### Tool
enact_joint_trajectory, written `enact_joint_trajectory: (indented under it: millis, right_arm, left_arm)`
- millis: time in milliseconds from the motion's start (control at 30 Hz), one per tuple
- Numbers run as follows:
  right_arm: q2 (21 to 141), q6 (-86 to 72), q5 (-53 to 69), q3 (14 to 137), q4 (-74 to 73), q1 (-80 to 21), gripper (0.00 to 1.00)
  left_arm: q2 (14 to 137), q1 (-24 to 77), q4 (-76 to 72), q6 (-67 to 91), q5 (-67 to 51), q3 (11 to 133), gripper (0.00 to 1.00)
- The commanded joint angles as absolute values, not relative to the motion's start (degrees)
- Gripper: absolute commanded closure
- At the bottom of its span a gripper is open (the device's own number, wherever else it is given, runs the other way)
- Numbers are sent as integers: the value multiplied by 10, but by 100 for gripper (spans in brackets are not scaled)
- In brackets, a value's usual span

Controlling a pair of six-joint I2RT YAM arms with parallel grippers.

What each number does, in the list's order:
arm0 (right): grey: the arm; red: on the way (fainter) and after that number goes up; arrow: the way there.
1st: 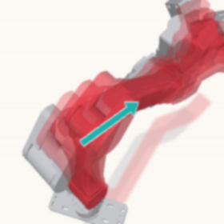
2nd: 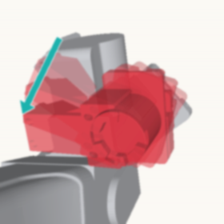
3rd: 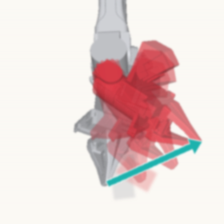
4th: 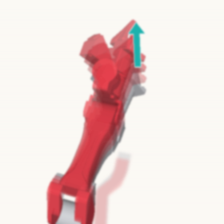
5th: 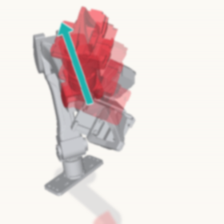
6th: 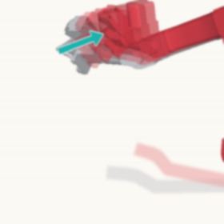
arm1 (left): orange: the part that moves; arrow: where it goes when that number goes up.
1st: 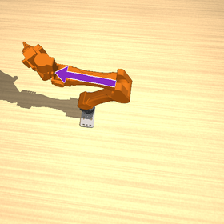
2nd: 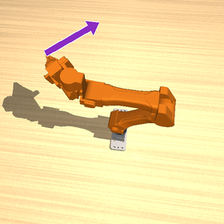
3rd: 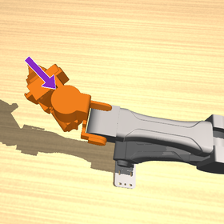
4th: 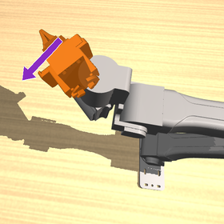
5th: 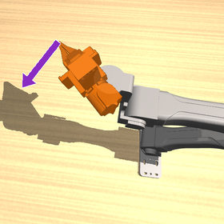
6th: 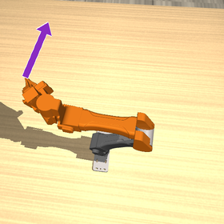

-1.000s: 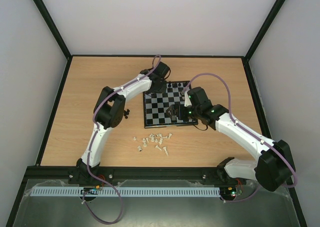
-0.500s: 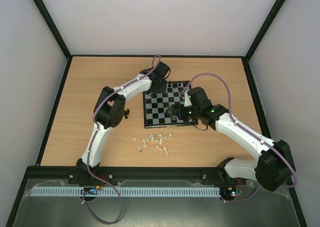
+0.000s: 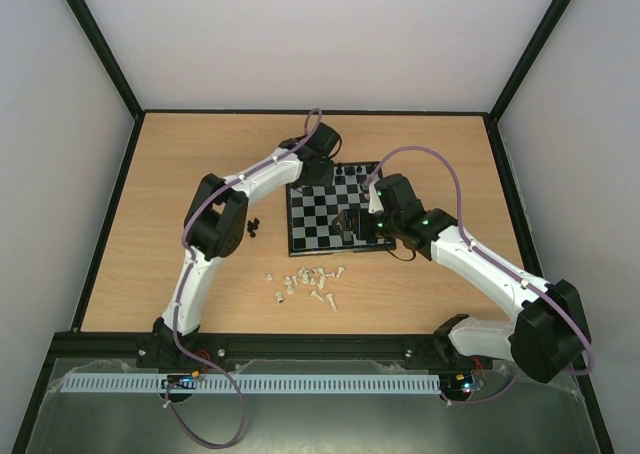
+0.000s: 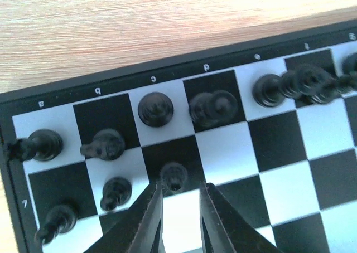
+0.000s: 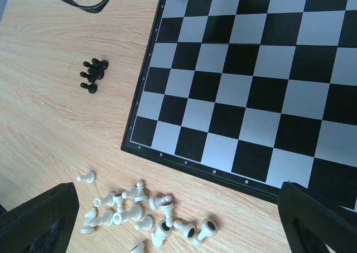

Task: Set up the chess pieces on the board
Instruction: Place the chess piece on the chessboard, then pick up the chess piece at the center of the board.

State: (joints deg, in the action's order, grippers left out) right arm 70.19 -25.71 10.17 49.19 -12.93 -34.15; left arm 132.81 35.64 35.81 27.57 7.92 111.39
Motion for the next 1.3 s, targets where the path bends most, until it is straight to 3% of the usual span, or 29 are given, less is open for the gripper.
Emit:
enact_joint_trajectory:
  millis: [0, 167, 400, 533, 800, 1267]
  right_arm:
    - [701, -251, 110, 483, -134, -344, 1]
    - [700, -252, 112, 482, -134, -344, 1]
    - [699, -251, 117, 482, -133, -344, 1]
    - [699, -251, 120, 482, -132, -345, 1]
    - [703, -251, 126, 481, -129, -345, 2]
    - [708, -252, 128, 480, -127, -345, 1]
  left_arm:
    - [1265, 375, 372, 282, 93, 1089, 78]
    - [1206, 394, 370, 292, 108, 1037, 78]
    - [1061, 396, 349, 331, 172, 839, 49]
    - [997, 367, 335, 348, 176, 746, 46]
    - [935, 313, 300, 359, 170, 620, 52]
    - [951, 260, 247, 347, 143, 569, 72]
